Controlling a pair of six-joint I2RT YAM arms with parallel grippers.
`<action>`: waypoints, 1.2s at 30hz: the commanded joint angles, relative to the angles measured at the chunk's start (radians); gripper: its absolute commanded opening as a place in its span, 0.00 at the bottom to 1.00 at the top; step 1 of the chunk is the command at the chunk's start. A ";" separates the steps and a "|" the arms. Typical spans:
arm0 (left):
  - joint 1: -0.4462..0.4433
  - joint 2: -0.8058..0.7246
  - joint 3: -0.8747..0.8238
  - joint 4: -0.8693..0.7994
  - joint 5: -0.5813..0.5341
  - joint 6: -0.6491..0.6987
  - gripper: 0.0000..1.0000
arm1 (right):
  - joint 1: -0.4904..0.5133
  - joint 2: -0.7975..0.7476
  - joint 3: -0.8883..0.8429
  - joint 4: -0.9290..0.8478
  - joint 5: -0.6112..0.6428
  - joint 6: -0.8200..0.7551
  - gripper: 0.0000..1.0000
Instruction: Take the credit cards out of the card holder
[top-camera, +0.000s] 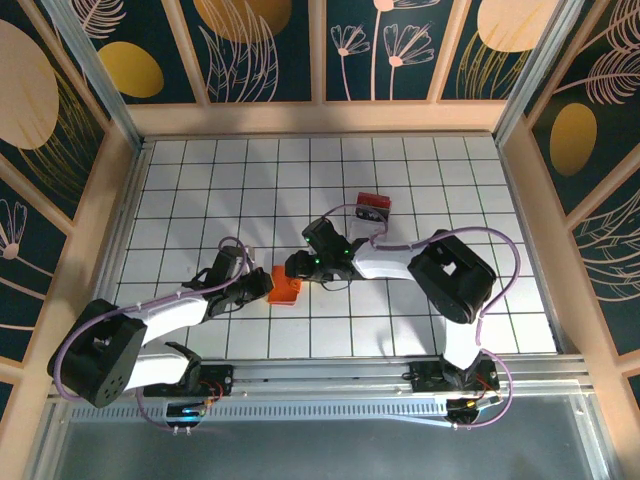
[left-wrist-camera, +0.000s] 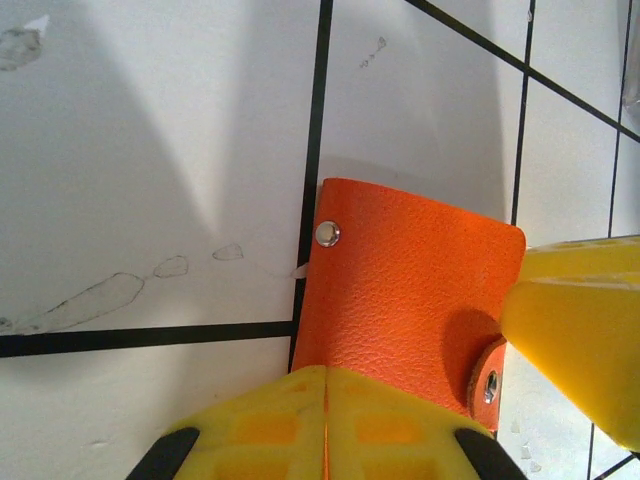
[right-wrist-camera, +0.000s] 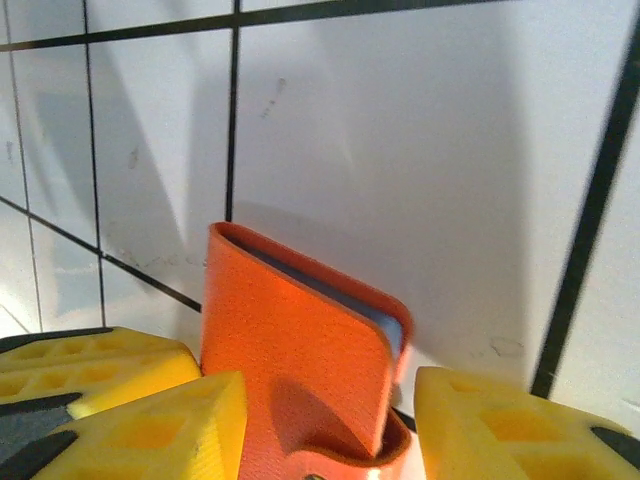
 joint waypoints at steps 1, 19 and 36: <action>-0.007 0.025 -0.011 0.002 0.021 -0.013 0.07 | -0.002 0.027 0.027 0.069 -0.054 -0.056 0.45; -0.007 -0.062 0.004 -0.011 -0.015 -0.011 0.42 | -0.039 -0.069 -0.096 0.216 -0.118 -0.032 0.00; 0.060 -0.192 -0.099 0.232 0.191 -0.036 0.86 | -0.141 -0.202 -0.221 0.475 -0.295 0.083 0.00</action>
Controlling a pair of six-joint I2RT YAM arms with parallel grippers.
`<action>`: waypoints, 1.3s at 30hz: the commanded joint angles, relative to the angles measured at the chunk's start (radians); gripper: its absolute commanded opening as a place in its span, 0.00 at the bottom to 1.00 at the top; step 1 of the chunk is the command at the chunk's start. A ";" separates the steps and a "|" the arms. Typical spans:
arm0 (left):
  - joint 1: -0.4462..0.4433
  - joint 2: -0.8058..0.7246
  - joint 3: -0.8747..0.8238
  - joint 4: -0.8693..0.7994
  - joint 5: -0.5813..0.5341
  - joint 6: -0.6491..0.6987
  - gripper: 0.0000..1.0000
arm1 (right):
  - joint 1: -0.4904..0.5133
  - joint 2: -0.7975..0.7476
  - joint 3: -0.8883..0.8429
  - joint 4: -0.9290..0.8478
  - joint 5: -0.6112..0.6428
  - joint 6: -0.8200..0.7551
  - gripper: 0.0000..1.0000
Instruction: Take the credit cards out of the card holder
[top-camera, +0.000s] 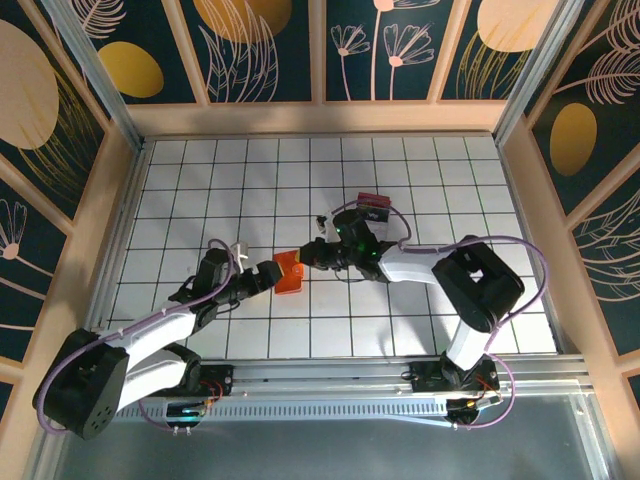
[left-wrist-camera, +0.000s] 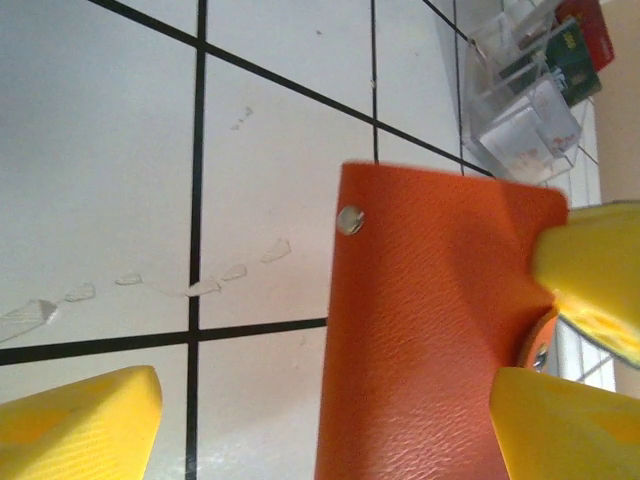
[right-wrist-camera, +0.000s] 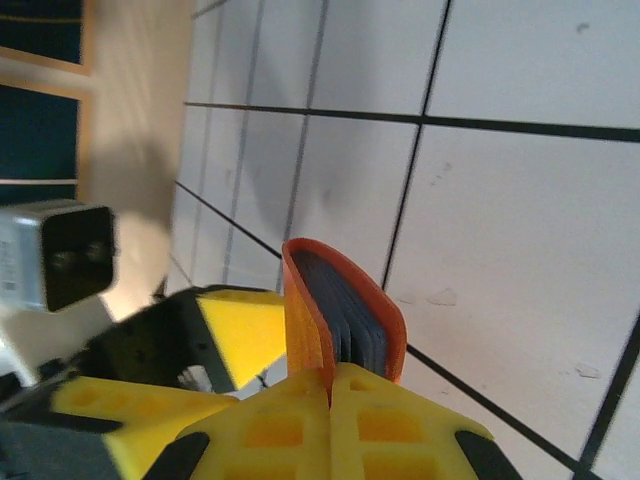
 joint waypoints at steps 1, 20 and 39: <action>0.010 -0.011 -0.016 0.126 0.097 -0.010 0.87 | -0.020 -0.051 -0.022 0.124 -0.066 0.054 0.00; 0.015 -0.012 0.005 0.320 0.219 -0.047 0.18 | -0.049 -0.061 -0.058 0.287 -0.129 0.145 0.00; 0.012 0.012 0.209 0.250 -0.018 0.216 0.00 | -0.032 -0.316 0.131 -0.436 0.519 -0.129 0.45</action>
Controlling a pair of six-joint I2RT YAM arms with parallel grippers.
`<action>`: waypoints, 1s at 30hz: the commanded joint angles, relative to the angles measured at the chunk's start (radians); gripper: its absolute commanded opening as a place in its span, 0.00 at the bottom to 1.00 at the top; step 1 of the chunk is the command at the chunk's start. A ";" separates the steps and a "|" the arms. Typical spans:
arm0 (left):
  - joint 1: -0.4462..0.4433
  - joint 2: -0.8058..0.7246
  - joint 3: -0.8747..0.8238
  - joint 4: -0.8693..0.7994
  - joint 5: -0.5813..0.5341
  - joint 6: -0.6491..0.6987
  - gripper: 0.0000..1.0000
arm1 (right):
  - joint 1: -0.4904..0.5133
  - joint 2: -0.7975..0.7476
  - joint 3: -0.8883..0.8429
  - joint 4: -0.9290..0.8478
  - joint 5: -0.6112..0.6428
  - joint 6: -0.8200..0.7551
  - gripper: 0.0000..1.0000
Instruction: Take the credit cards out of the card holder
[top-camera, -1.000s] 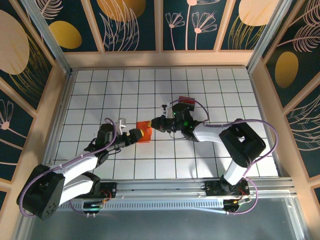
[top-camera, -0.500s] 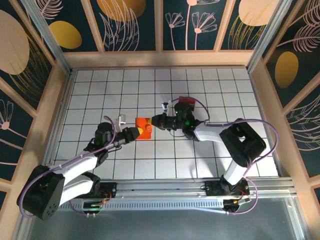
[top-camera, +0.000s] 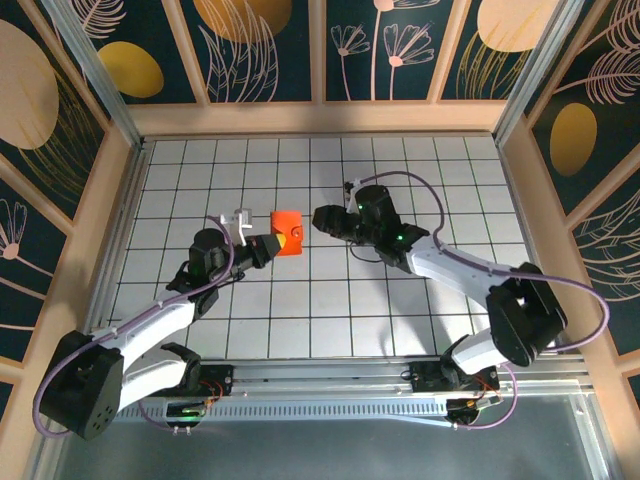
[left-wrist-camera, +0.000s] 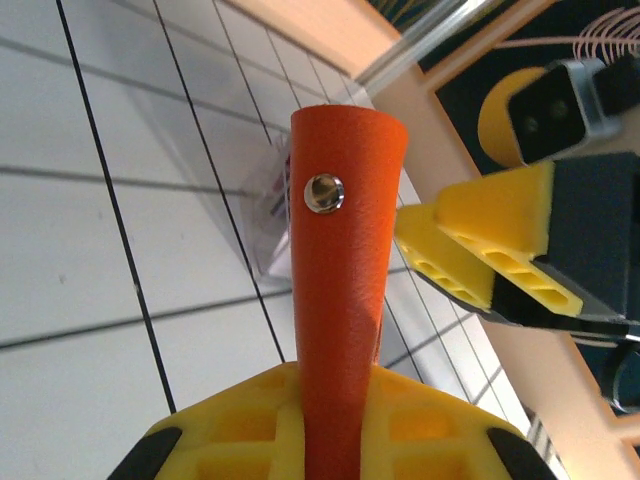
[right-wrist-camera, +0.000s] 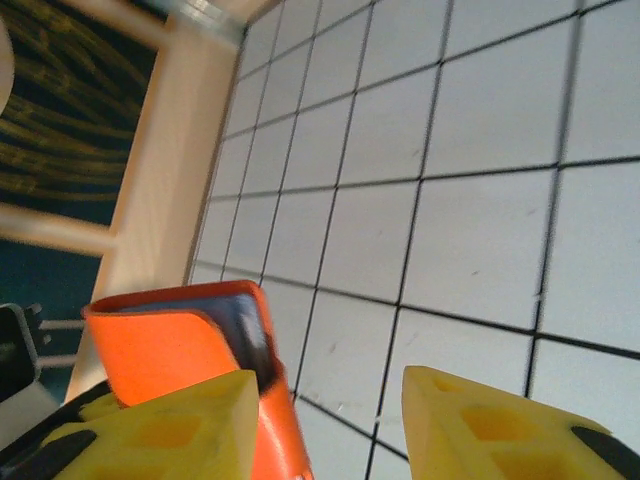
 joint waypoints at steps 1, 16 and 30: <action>0.001 0.017 0.067 0.030 -0.093 0.091 0.00 | 0.034 -0.045 0.038 -0.157 0.231 -0.052 0.47; 0.001 0.149 0.152 0.270 0.038 0.180 0.00 | 0.132 -0.040 0.192 -0.228 0.353 -0.111 0.42; 0.000 0.185 0.157 0.317 0.139 0.155 0.00 | 0.168 0.069 0.286 -0.290 0.343 -0.082 0.40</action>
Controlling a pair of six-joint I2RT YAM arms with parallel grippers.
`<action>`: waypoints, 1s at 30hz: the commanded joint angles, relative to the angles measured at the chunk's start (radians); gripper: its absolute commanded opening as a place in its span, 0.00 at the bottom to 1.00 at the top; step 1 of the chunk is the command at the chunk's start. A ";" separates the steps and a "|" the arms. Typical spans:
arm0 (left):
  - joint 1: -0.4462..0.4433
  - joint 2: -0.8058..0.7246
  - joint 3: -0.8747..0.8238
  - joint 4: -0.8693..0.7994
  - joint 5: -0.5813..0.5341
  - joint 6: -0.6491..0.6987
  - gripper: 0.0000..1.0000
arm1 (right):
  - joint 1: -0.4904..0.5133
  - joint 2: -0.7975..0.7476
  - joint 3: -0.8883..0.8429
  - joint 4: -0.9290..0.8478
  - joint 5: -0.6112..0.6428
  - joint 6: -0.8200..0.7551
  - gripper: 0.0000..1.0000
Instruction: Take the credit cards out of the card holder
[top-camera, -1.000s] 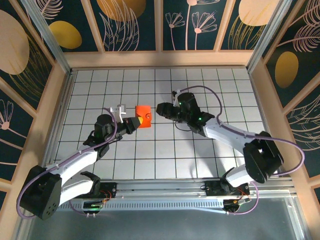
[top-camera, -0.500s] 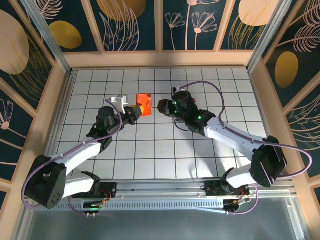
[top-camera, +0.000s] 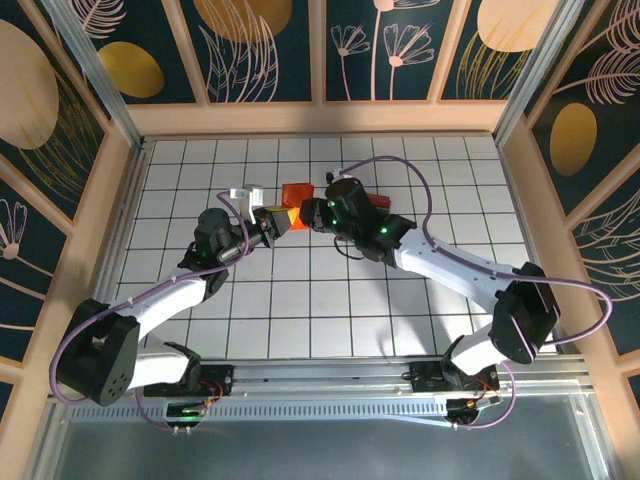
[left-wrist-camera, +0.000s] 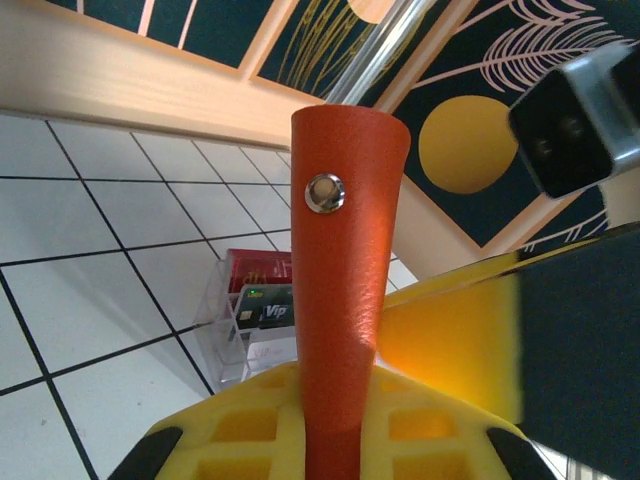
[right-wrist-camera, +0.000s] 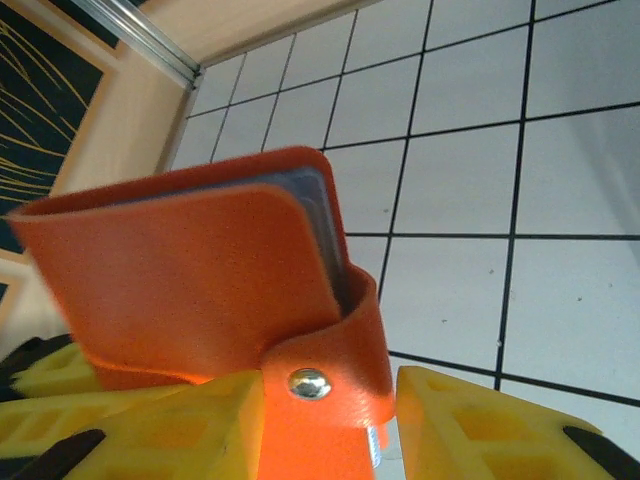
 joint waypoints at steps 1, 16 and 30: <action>0.000 0.005 0.015 0.110 0.068 -0.005 0.00 | 0.007 0.021 0.040 -0.024 0.028 0.001 0.40; -0.002 -0.002 0.003 0.151 0.171 -0.019 0.00 | 0.007 0.126 0.107 -0.089 0.072 0.003 0.33; -0.002 -0.009 0.008 0.081 0.045 -0.018 0.00 | -0.026 0.058 0.046 -0.140 0.162 0.050 0.08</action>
